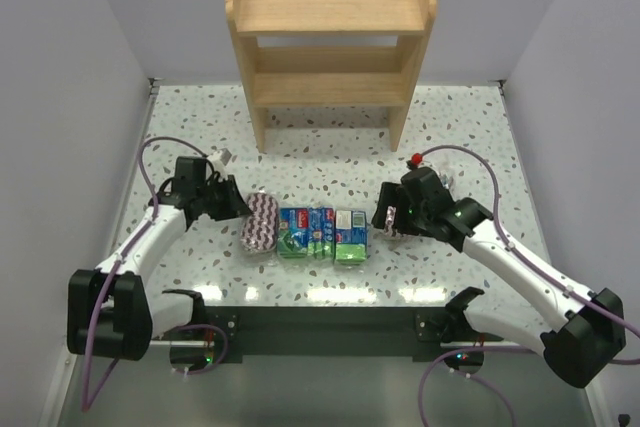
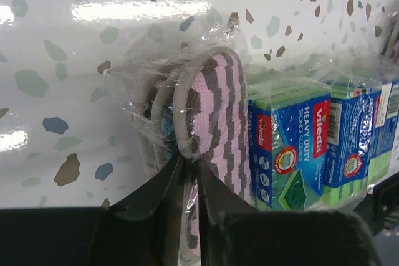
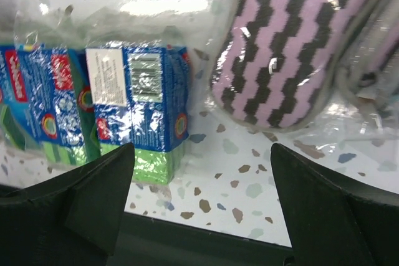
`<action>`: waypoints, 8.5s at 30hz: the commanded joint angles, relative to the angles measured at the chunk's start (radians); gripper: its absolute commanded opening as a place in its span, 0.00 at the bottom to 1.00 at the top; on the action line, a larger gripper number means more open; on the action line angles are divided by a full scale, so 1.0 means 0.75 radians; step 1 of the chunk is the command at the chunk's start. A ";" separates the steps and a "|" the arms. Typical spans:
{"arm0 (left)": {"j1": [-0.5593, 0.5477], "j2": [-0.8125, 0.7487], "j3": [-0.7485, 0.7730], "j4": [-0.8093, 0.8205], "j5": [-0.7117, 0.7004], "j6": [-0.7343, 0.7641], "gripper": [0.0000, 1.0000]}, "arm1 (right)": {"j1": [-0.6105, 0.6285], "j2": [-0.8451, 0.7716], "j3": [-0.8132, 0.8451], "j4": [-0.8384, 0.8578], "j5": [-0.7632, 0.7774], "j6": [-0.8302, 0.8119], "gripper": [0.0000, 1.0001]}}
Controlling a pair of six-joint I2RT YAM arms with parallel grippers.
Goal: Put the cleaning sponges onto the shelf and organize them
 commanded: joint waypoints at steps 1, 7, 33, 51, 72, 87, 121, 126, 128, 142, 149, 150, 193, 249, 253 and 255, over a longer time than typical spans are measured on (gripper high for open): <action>-0.033 -0.051 -0.027 0.068 0.103 -0.053 0.29 | 0.001 -0.008 0.039 -0.099 0.237 0.103 0.94; -0.045 -0.161 -0.097 0.060 0.050 -0.132 0.40 | 0.003 0.004 -0.012 0.040 0.063 0.086 0.94; -0.045 -0.479 -0.027 -0.138 -0.153 -0.323 0.86 | 0.030 -0.315 -0.409 0.347 -0.581 0.724 0.81; -0.045 -0.481 -0.052 -0.097 -0.073 -0.313 0.86 | 0.136 -0.084 -0.514 0.662 -0.453 0.911 0.80; -0.045 -0.515 -0.078 -0.114 -0.051 -0.307 0.85 | -0.161 0.080 -0.170 0.382 -0.115 0.559 0.79; -0.047 -0.515 -0.080 -0.110 -0.042 -0.313 0.85 | -0.040 0.051 -0.264 0.573 -0.471 0.679 0.77; -0.045 -0.540 -0.074 -0.159 -0.059 -0.286 0.85 | 0.079 0.238 -0.428 0.887 -0.029 1.238 0.00; -0.045 -0.524 -0.074 -0.134 -0.047 -0.294 0.85 | 0.079 -0.048 -0.379 0.713 -0.019 1.168 0.00; -0.045 -0.520 -0.074 -0.130 -0.042 -0.296 0.85 | 0.073 -0.124 -0.328 0.666 0.014 1.130 0.00; -0.045 -0.558 -0.029 -0.187 -0.049 -0.284 0.85 | -0.230 0.169 0.314 0.787 -0.090 0.821 0.00; -0.045 -0.579 -0.009 -0.220 -0.051 -0.284 0.85 | -0.308 0.431 0.609 0.791 -0.107 0.788 0.00; -0.045 -0.581 -0.009 -0.224 -0.051 -0.284 0.85 | -0.318 0.476 0.632 0.791 -0.100 0.792 0.00; -0.306 -0.718 -0.217 0.021 -0.040 -0.729 0.82 | -0.367 -0.302 -0.168 0.384 -0.428 0.502 0.73; -1.200 -0.393 0.191 -0.046 -1.317 -1.551 0.00 | -0.367 -0.372 -0.237 0.283 -0.415 0.465 0.72; -1.152 -0.385 0.306 0.013 -1.354 -1.385 0.00 | -0.367 -0.352 -0.244 0.300 -0.428 0.465 0.72; -0.902 -0.382 0.304 0.127 -1.173 -1.259 0.00 | -0.365 -0.342 -0.242 0.312 -0.434 0.463 0.72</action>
